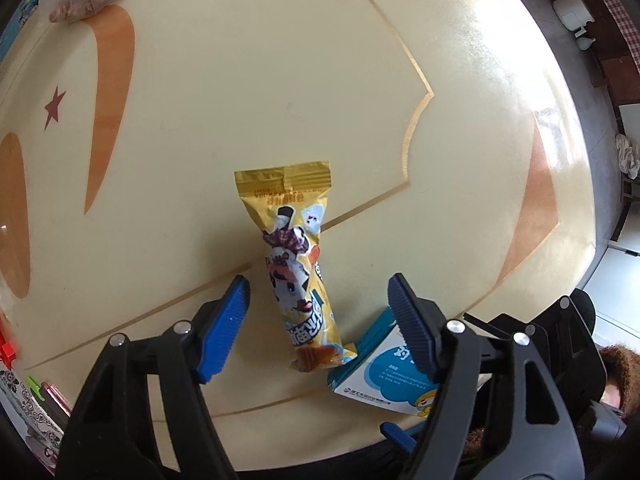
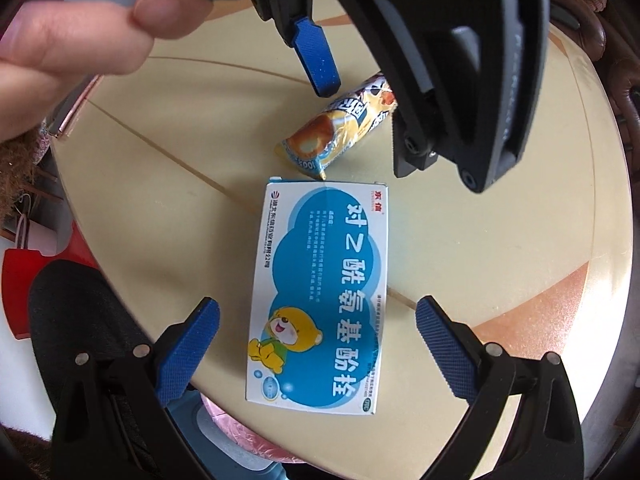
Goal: Collect trash
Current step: 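Move left tool to yellow snack wrapper while right tool approaches blue medicine box, then close left gripper on yellow wrapper while right gripper grasps blue medicine box, then carry yellow wrapper with left tool while right tool carries blue box over pink bin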
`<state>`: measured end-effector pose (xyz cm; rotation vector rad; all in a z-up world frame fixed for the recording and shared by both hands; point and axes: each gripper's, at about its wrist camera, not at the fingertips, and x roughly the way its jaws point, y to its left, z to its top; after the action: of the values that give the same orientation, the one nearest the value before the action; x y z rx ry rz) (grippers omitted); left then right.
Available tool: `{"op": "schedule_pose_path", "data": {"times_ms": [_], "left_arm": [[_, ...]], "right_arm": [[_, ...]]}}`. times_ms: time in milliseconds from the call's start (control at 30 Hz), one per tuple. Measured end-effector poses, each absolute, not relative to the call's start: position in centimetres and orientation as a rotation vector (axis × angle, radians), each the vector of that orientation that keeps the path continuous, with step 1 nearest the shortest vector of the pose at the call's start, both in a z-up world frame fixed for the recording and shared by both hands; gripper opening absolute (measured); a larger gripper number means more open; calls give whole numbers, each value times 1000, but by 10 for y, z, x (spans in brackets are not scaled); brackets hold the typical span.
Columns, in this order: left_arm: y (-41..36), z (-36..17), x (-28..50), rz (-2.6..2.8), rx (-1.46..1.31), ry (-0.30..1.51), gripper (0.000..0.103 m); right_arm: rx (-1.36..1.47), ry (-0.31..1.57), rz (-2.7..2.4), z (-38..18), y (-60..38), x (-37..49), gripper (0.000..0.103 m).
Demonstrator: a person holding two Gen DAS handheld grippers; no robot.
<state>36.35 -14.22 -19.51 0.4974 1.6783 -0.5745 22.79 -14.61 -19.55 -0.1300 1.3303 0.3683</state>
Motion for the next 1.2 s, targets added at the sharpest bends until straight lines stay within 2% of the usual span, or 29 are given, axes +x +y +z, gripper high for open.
{"op": "schedule_pose_path", "data": {"times_ms": [67, 167, 233, 267, 300, 367, 600, 833, 1200], "left_arm": [[-141, -194, 364, -585, 495, 1670, 69], [-140, -194, 365, -584, 491, 1666, 68], [-142, -193, 363, -580, 491, 1658, 66], [-141, -192, 363, -569, 503, 1648, 59], [-137, -195, 363, -554, 524, 1638, 55], [-133, -195, 363, -529, 554, 1621, 40], [-118, -194, 365, -517, 468, 1643, 18], [-114, -189, 350, -510, 467, 1610, 16], [-94, -145, 298, -493, 433, 1470, 16]], "right_arm": [[-150, 1313, 360, -197, -143, 225, 96], [-216, 1277, 321, -199, -138, 221, 86], [-225, 1254, 315, -197, -136, 218, 74], [-219, 1247, 311, -196, -137, 217, 70], [-216, 1242, 305, -194, -139, 216, 60], [-205, 1244, 307, -194, -141, 216, 61], [-188, 1247, 297, -190, -156, 214, 60], [-171, 1222, 236, -173, -165, 212, 60], [-126, 1150, 167, -131, -185, 187, 60]]}}
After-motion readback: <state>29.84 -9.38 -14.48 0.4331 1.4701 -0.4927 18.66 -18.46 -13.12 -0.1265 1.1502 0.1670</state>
